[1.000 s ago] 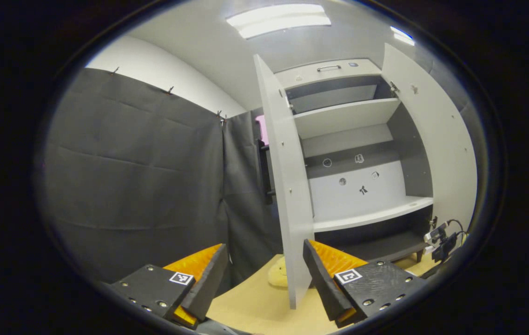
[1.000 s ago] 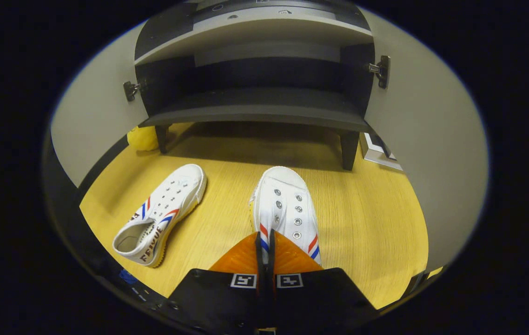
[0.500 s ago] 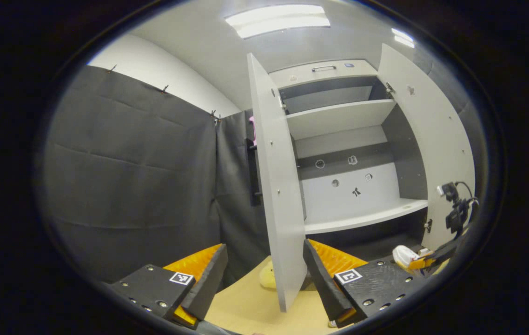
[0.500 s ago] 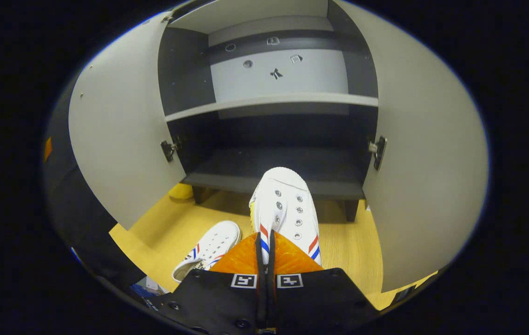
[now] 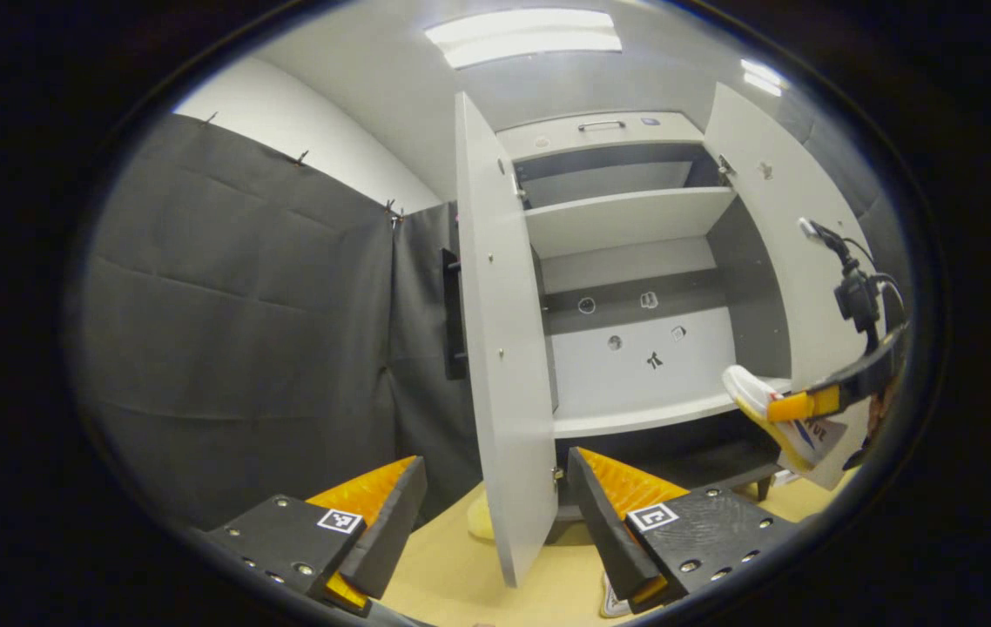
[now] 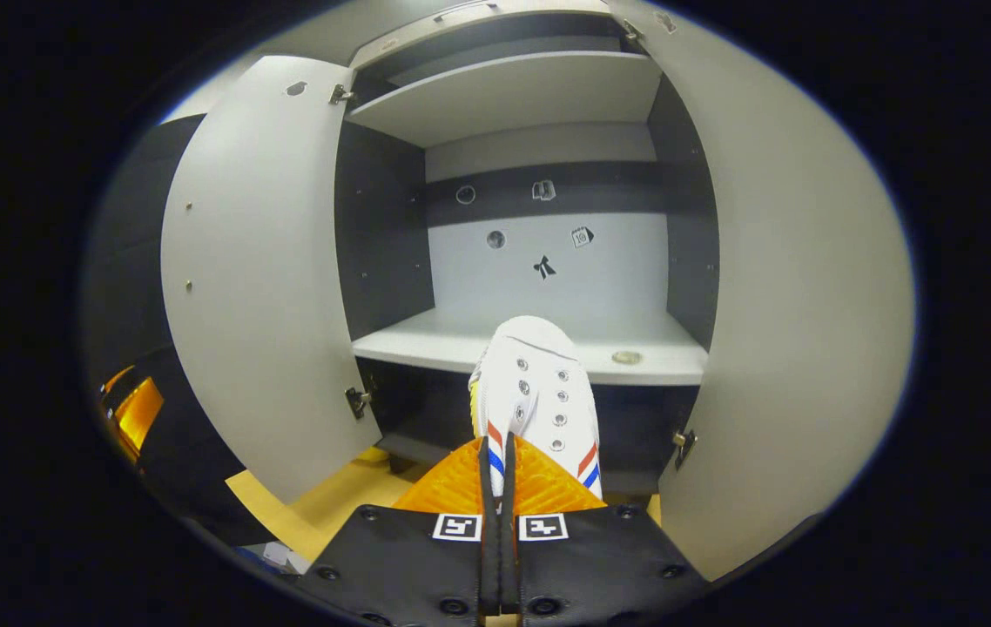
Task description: Grab one shoe with the right hand and put it into the shoe cabinet, grab the other shoe with the left hand and put it into the shoe cabinet; then close the right door with the right hand and the left door with the left hand.
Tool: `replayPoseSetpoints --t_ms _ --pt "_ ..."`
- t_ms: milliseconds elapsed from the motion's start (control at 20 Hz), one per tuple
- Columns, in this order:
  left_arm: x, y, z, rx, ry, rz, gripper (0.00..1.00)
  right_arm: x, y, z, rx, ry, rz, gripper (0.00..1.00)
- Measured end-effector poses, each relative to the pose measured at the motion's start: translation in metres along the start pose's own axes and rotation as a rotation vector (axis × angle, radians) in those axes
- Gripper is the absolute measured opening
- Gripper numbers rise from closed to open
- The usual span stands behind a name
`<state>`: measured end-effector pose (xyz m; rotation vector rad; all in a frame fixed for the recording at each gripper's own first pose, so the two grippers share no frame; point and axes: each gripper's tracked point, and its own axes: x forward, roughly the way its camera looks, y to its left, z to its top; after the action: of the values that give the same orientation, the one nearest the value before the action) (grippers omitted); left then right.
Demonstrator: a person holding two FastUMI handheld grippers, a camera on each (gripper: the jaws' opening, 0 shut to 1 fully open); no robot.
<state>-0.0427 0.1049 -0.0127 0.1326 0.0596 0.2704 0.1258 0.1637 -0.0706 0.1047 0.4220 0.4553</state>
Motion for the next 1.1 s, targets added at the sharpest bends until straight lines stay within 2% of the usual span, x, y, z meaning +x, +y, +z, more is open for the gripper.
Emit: replayPoseSetpoints --t_ms 250,600,750,950,1000,1100 --pt "-0.003 -0.004 -0.007 -0.017 0.011 -0.014 0.94 0.054 -0.018 0.043 0.014 -0.019 -0.063 0.01" --pt "-0.004 -0.001 -0.014 -0.049 0.047 0.001 0.94 0.156 -0.053 0.078 0.116 0.048 -0.147 0.01" --pt "-0.006 -0.001 -0.014 -0.048 0.055 0.010 0.94 0.186 -0.061 0.069 0.159 0.139 -0.182 0.01" --pt "-0.008 -0.002 -0.017 -0.047 0.068 0.003 0.94 0.200 -0.061 0.062 0.176 0.175 -0.190 0.01" --pt "-0.007 -0.003 -0.017 -0.045 0.069 -0.004 0.94 0.199 -0.061 0.064 0.158 0.164 -0.195 0.02" --pt "-0.006 -0.007 -0.018 -0.041 0.069 -0.027 0.94 0.191 -0.055 0.079 0.137 0.109 -0.177 0.20"
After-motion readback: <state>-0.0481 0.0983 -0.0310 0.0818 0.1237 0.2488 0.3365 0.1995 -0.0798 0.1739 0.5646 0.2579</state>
